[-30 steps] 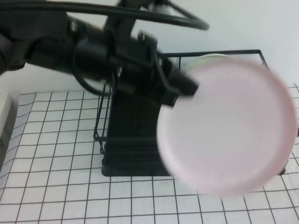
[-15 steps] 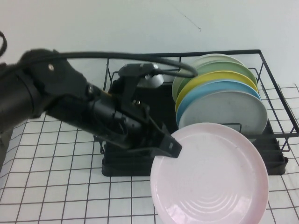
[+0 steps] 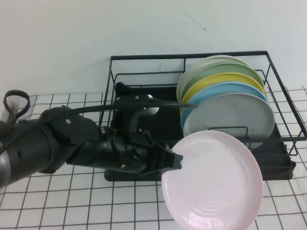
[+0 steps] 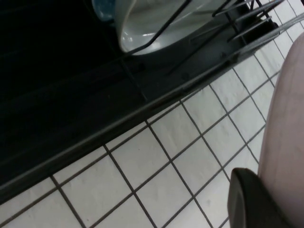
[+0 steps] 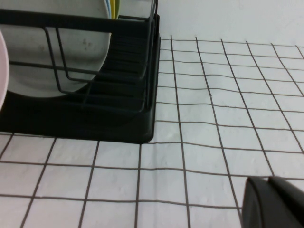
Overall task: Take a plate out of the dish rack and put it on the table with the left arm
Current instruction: Place the plate from the table
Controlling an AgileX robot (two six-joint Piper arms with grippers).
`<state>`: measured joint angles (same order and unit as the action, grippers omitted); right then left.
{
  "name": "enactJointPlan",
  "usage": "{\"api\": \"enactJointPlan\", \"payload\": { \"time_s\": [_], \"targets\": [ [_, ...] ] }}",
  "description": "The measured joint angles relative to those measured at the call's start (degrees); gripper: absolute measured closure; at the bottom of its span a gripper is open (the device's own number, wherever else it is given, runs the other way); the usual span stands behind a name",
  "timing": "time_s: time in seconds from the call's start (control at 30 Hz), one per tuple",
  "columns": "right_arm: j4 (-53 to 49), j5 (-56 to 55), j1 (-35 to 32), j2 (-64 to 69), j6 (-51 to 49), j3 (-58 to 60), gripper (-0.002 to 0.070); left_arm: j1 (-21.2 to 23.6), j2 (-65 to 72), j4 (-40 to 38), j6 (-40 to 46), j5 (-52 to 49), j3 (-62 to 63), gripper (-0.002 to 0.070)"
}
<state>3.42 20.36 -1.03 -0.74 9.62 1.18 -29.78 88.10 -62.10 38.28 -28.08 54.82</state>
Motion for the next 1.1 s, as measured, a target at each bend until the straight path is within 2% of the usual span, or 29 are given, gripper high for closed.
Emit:
{"api": "enactJointPlan", "payload": {
  "time_s": [0.53, 0.83, 1.1],
  "targets": [
    [0.0, 0.0, 0.0, 0.0, 0.0, 0.0, 0.0678, -0.1, 9.0, -6.0, 3.3, 1.9, 0.0, 0.0608],
    [0.0, 0.0, 0.0, 0.0, 0.0, 0.0, 0.0678, -0.7, 11.6, -6.8, 3.5, -2.8, 0.0, 0.0608],
    [0.0, 0.0, 0.0, 0.0, 0.0, 0.0, 0.0678, -1.2, 12.7, -5.0, 3.3, 0.3, 0.0, 0.0608]
  ]
}}
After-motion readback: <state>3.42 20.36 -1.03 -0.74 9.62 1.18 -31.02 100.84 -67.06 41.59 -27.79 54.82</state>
